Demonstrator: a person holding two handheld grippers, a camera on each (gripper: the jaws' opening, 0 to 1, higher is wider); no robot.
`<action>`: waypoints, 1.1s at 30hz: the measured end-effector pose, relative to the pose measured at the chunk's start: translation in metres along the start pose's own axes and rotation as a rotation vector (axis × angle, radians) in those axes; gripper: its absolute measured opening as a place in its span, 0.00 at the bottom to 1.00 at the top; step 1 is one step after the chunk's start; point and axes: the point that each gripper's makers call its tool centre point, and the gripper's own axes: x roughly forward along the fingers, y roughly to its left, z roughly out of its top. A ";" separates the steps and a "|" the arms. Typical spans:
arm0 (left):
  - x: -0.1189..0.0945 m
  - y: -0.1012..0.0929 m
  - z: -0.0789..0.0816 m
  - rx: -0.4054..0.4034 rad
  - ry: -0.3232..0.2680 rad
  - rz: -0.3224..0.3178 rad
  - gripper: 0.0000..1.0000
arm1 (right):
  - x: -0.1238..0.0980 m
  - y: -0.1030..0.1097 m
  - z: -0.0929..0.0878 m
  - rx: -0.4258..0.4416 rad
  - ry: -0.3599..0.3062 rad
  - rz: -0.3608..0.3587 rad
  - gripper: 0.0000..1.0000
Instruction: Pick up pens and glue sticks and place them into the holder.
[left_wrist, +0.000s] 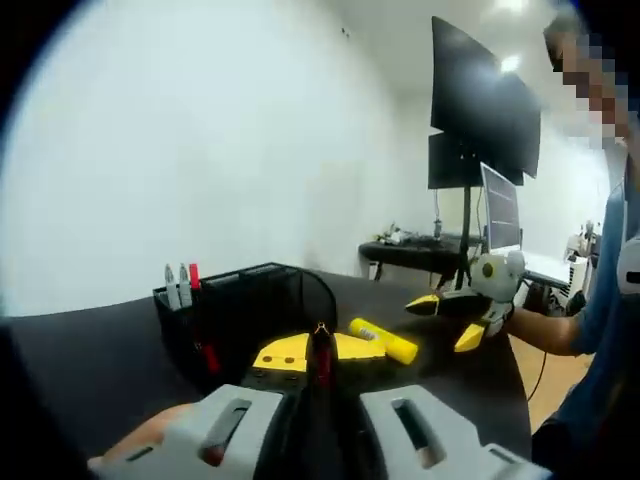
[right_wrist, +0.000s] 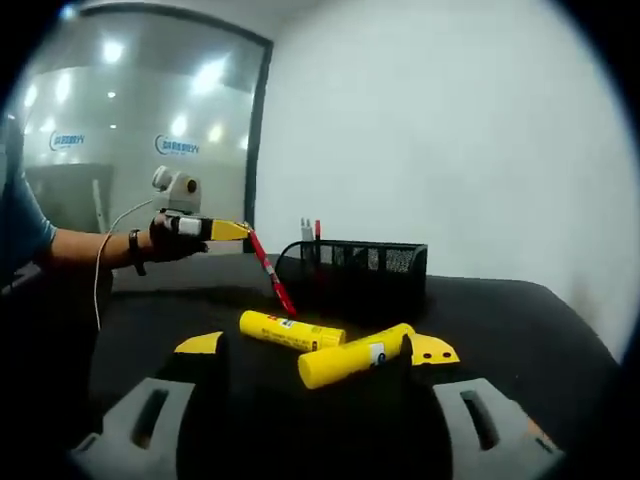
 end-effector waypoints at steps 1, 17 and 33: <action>0.000 -0.001 0.001 0.003 0.000 -0.001 0.09 | 0.002 0.002 0.002 -0.008 -0.004 -0.001 0.62; -0.004 -0.002 0.002 0.021 0.022 0.000 0.09 | 0.124 0.061 0.029 -0.138 0.072 0.124 0.33; 0.000 -0.004 0.003 0.033 0.022 0.000 0.09 | 0.142 0.057 0.024 -0.135 0.075 0.129 0.13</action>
